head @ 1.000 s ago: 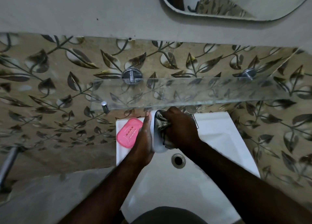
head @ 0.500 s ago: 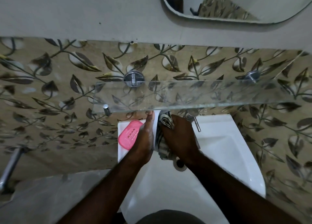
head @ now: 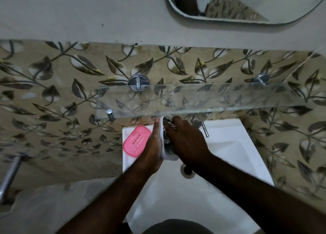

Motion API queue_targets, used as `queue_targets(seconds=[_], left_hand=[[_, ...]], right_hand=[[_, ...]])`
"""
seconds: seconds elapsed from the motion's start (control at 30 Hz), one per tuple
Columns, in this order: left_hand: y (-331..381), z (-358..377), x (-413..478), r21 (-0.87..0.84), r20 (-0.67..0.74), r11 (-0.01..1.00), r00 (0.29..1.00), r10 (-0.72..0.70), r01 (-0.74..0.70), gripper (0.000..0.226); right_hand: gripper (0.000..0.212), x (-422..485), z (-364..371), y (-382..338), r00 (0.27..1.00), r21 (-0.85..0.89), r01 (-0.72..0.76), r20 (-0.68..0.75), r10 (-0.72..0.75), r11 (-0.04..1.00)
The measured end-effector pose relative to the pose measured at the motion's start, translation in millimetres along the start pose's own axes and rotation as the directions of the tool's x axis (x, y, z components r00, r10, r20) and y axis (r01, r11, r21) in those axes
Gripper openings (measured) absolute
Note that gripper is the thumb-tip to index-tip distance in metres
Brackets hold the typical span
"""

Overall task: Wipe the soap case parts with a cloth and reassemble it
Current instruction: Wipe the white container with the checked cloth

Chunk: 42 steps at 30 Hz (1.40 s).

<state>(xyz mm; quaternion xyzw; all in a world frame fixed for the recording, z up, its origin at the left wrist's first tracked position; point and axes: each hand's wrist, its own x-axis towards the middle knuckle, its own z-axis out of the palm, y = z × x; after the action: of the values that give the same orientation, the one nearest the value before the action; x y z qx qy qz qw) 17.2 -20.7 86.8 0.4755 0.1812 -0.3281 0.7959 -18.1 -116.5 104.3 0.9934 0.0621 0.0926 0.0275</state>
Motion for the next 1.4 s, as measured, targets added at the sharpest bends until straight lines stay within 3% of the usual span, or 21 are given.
queue_targets(seconds=[0.1,0.23,0.37,0.5,0.63,0.7,0.83,0.9,1.0,1.1,1.13,1.2,1.27,1.33,1.4], left_hand=[[4.3,2.6,-0.7,-0.065,-0.079,0.998,0.997,0.002,-0.007,0.06],[-7.3,-4.7,3.8,0.104,-0.091,0.987,0.987,0.135,-0.125,0.067],[-6.9,-8.5,1.5,0.127,-0.043,0.979,0.985,0.166,-0.16,0.059],[-8.0,-9.5,-0.8,0.148,0.019,0.964,0.975,0.219,-0.22,0.054],[-8.9,-11.0,-1.5,0.108,0.073,0.958,0.963,0.26,-0.267,0.043],[-0.6,-11.1,0.1,0.043,0.042,0.964,0.965,0.26,-0.262,0.03],[6.4,-7.3,1.8,0.097,0.04,0.968,0.972,0.23,-0.233,0.041],[2.6,-8.5,3.1,0.122,0.086,0.975,0.98,0.178,-0.188,0.046],[3.2,-11.6,1.0,0.103,0.172,0.976,0.97,0.172,-0.192,0.052],[9.6,-10.3,-5.6,0.059,0.104,0.968,0.966,0.237,-0.244,0.04],[11.9,-11.3,-6.5,0.057,0.062,0.961,0.961,0.268,-0.272,0.034],[12.1,-12.4,-3.4,0.113,0.039,0.942,0.949,0.314,-0.317,0.027],[7.3,-14.0,0.3,0.162,0.028,0.934,0.948,0.318,-0.318,0.028],[1.4,-14.9,3.2,0.142,0.035,0.949,0.96,0.279,-0.281,0.044],[1.3,-13.5,7.7,0.133,0.042,0.963,0.972,0.233,-0.236,0.052]], right_hand=[[0.053,5.6,-7.7,-10.3,0.99,0.012,-0.095,0.102,0.093,0.995],[0.05,9.4,-11.7,-13.5,0.942,0.12,-0.229,0.277,0.189,0.966],[0.014,7.8,-11.9,-7.9,0.895,0.332,-0.295,0.424,0.138,0.896],[0.023,7.1,-14.3,2.8,0.83,0.495,-0.377,0.555,0.049,0.783],[0.032,3.6,-20.4,13.2,0.73,0.611,-0.577,0.683,0.007,0.542],[0.037,0.2,-11.7,13.6,0.759,0.691,-0.625,0.647,0.076,0.364],[0.03,1.5,-3.7,4.7,0.812,0.866,-0.483,0.499,0.303,-0.132],[0.028,2.5,-10.1,1.7,0.833,0.894,-0.371,0.439,0.336,-0.251],[0.026,-3.2,-19.7,0.6,0.909,0.936,-0.309,0.342,0.238,-0.165],[0.028,-11.4,-29.1,1.9,0.933,0.933,-0.359,0.358,0.026,0.019],[0.03,-12.8,-30.0,2.1,0.932,0.927,-0.354,0.36,-0.034,0.122],[0.019,-15.1,-27.3,2.8,0.937,0.853,-0.245,0.329,-0.112,0.461],[0.022,-16.6,-18.6,3.6,0.917,0.621,-0.071,0.349,-0.195,0.78],[0.035,-15.2,-12.6,5.5,0.903,0.387,0.063,0.371,-0.218,0.92],[0.047,-11.9,-11.6,8.4,0.912,0.248,0.104,0.362,-0.192,0.963]])
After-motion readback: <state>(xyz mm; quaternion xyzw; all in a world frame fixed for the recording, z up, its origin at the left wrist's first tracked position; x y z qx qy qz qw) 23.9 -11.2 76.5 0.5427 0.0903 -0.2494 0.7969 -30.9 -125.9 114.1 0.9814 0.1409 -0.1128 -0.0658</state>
